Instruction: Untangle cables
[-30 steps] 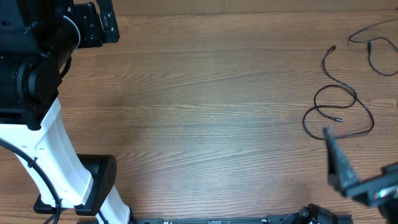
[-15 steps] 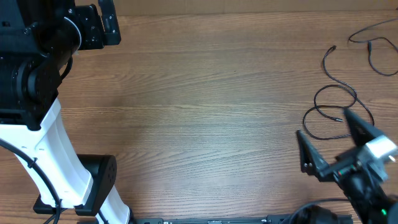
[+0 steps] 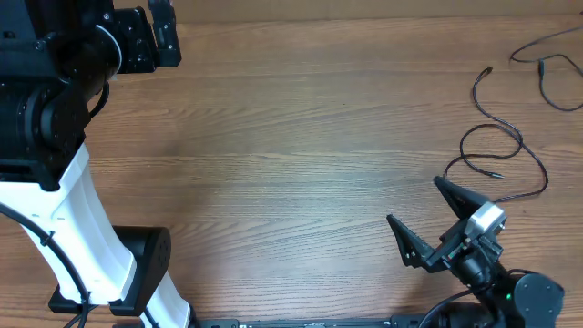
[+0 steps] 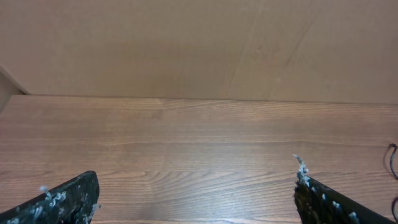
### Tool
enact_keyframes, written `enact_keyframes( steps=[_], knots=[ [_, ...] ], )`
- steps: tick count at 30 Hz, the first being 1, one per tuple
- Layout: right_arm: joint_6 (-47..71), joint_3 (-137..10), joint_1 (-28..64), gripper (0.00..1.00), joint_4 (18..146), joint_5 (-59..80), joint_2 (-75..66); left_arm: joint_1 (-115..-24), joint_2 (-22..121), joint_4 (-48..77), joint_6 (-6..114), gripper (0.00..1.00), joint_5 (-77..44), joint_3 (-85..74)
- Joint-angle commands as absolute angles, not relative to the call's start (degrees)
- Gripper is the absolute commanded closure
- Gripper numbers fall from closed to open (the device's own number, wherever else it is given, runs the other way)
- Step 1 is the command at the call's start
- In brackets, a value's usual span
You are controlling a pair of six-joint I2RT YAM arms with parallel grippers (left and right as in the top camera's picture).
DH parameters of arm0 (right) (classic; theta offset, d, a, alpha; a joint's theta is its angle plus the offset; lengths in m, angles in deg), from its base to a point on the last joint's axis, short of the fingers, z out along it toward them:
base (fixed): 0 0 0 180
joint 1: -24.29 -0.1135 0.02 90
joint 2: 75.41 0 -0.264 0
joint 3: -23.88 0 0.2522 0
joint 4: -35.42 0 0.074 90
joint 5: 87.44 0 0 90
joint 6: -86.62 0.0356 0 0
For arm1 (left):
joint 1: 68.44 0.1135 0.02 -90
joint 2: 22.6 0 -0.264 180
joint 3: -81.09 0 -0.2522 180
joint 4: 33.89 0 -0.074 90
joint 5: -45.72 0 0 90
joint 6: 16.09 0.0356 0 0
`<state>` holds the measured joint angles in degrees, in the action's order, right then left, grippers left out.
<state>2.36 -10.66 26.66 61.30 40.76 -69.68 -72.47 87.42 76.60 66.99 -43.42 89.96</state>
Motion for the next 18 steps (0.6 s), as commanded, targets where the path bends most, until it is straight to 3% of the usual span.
enact_keyframes(
  steps=[1,4,9,18],
  knots=[
    [7.49,-5.59,24.21,0.0,61.59,28.65,-74.05,-72.63,87.16,76.67,67.47,0.0,-40.77,90.2],
    [8.57,-4.34,23.45,0.0,62.24,24.59,-74.94,-72.63,87.16,76.67,67.47,0.0,-38.48,90.2],
    [22.07,-1.48,22.77,0.0,68.23,3.84,-74.94,-72.61,87.16,76.67,67.49,0.0,-38.72,90.18],
    [21.72,2.06,22.75,0.0,71.64,-2.19,-74.92,-72.61,87.16,76.67,67.49,0.0,-38.69,90.2]
  ],
)
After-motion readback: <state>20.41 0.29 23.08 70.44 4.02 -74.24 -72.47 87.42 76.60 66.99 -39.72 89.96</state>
